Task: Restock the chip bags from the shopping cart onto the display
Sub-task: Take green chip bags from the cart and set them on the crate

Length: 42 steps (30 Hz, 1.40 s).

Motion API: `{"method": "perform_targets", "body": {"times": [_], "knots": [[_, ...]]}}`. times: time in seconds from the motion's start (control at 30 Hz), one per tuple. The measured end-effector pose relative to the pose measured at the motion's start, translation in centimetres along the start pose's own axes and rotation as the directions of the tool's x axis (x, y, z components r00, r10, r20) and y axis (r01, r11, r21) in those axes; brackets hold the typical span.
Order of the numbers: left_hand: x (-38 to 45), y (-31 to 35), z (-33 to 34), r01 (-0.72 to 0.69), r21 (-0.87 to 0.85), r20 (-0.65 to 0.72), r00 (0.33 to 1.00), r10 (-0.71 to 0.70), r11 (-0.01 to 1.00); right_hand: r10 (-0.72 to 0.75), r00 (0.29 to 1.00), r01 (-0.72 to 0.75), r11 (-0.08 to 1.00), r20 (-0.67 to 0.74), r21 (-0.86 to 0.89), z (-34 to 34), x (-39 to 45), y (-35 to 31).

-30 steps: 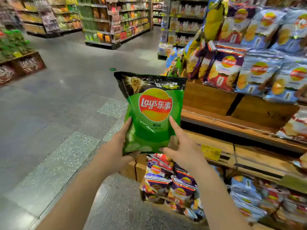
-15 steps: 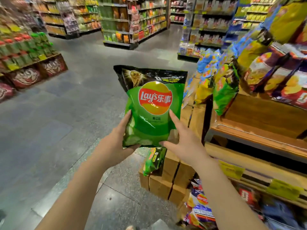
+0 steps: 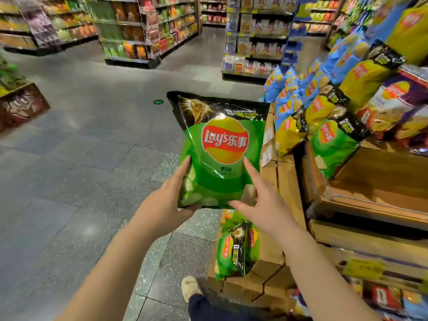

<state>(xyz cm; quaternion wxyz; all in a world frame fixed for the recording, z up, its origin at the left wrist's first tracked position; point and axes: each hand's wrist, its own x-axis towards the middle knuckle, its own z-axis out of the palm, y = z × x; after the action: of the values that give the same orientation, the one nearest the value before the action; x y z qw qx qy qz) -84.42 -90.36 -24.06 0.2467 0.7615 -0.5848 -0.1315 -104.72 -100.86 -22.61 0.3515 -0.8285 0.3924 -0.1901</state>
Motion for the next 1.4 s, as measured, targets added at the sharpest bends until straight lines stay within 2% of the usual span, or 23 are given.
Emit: {"method": "perform_targets", "body": {"times": [0.17, 0.3, 0.43, 0.53, 0.8, 0.97, 1.07, 1.13, 1.23, 1.3, 1.4], "knots": [[6.8, -3.2, -0.9, -0.054, 0.014, 0.030, 0.998, 0.054, 0.998, 0.034, 0.999, -0.032, 0.999, -0.042, 0.035, 1.4, 6.5, 0.6], [13.6, -4.9, -2.0, -0.120, 0.010, 0.093, 0.989, 0.119, 0.993, 0.086, 0.992, -0.073, 0.989, -0.094, 0.130, 2.0, 11.8, 1.5], [20.5, -5.1, -3.7, -0.206, 0.004, 0.191, 0.961, 0.201, 0.979, 0.151, 0.972, -0.120, 0.978, -0.181, 0.171, 1.1, 16.5, 1.8], [25.3, -5.4, -4.0, -0.272, 0.000, 0.205, 0.942, 0.266, 0.962, 0.170, 0.950, -0.131, 0.978, -0.264, 0.159, 0.4, 19.7, 2.0], [34.8, -6.0, -0.7, -0.343, -0.229, 0.239, 0.888, 0.394, 0.911, 0.288, 0.873, -0.276, 0.957, -0.394, 0.088, -1.1, 24.3, 3.6], [41.6, -3.7, 3.0, -0.482, -0.328, 0.307, 0.759, 0.575, 0.812, 0.436, 0.739, -0.382, 0.899, -0.514, 0.213, -1.9, 25.7, 5.7], [45.8, -1.8, 4.9, -0.550, -0.422, 0.351, 0.634, 0.689, 0.721, 0.551, 0.594, -0.390, 0.835, -0.587, 0.389, -2.0, 26.8, 7.0], [48.7, -0.5, 6.0, -0.574, -0.473, 0.388, 0.545, 0.743, 0.668, 0.587, 0.501, -0.395, 0.809, -0.635, 0.436, -2.1, 27.8, 7.5], [52.7, 1.2, 7.8, -0.569, -0.532, 0.461, 0.427, 0.778, 0.627, 0.636, 0.371, -0.425, 0.764, -0.677, 0.485, -1.7, 29.8, 7.9], [55.1, 2.5, 8.9, -0.608, -0.539, 0.482, 0.343, 0.806, 0.582, 0.666, 0.269, -0.425, 0.730, -0.695, 0.535, -1.6, 31.1, 8.1], [57.7, 4.3, 10.3, -0.595, -0.574, 0.545, 0.234, 0.805, 0.562, 0.692, 0.109, -0.439, 0.678, -0.714, 0.590, -1.8, 32.6, 8.6]]}}
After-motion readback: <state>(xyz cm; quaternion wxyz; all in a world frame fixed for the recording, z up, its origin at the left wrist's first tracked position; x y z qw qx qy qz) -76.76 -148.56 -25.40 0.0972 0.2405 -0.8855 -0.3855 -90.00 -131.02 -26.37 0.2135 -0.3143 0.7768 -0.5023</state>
